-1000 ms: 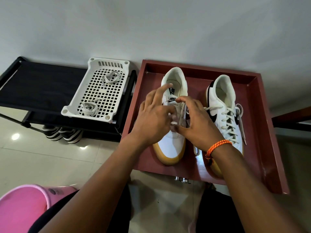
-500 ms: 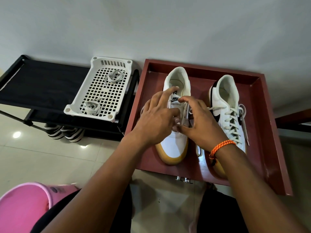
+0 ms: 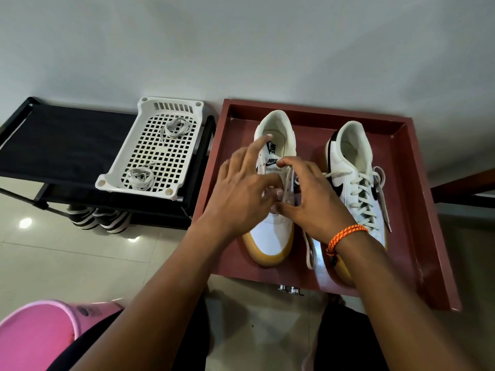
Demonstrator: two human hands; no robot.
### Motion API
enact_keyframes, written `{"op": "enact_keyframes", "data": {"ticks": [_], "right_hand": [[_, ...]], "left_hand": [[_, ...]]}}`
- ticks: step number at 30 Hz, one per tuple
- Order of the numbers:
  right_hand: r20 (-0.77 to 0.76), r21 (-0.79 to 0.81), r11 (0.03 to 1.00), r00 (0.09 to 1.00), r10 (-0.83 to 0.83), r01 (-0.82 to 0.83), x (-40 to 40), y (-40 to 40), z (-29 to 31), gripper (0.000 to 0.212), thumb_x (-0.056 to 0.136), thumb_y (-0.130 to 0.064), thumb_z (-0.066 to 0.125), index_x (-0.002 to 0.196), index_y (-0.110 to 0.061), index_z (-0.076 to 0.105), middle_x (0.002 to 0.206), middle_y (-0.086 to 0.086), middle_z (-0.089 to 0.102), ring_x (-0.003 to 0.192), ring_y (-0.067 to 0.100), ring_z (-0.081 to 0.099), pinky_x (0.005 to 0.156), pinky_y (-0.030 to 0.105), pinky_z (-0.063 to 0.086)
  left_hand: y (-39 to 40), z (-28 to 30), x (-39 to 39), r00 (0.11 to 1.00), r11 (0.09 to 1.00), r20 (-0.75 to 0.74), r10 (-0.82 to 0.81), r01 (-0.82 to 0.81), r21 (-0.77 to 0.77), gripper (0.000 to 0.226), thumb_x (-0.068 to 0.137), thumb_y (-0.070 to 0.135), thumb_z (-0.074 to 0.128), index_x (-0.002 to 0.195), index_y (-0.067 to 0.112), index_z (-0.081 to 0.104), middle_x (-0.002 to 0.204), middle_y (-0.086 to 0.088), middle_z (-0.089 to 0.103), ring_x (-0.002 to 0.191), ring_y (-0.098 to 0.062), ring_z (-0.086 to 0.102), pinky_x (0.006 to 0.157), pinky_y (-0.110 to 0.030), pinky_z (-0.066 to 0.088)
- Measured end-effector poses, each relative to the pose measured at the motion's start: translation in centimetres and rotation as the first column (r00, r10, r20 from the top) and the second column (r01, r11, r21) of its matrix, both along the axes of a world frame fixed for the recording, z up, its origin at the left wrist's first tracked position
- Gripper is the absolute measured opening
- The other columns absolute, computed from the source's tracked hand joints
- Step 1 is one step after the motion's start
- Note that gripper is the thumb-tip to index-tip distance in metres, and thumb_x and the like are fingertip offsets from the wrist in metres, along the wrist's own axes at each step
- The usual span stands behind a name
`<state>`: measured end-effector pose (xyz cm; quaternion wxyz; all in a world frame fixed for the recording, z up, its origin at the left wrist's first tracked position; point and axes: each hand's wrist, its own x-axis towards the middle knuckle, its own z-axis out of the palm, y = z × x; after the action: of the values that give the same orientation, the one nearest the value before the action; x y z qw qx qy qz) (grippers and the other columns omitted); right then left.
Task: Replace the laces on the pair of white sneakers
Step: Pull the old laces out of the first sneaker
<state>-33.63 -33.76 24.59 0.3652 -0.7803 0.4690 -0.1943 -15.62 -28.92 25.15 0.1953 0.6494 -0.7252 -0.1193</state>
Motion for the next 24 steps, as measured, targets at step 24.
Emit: {"op": "enact_keyframes", "data": {"ticks": [24], "right_hand": [[-0.031, 0.002, 1.000, 1.000, 0.000, 0.001, 0.0, 0.0, 0.1, 0.083, 0.079, -0.028, 0.093, 0.145, -0.042, 0.045, 0.146, -0.007, 0.045, 0.119, 0.017, 0.059, 0.097, 0.040, 0.057]], "left_hand": [[-0.1, -0.1, 0.1, 0.993, 0.994, -0.105, 0.052, -0.041, 0.101, 0.008, 0.098, 0.018, 0.064, 0.095, 0.024, 0.066, 0.172, -0.002, 0.016, 0.154, -0.035, 0.020, 0.112, -0.061, 0.038]]}}
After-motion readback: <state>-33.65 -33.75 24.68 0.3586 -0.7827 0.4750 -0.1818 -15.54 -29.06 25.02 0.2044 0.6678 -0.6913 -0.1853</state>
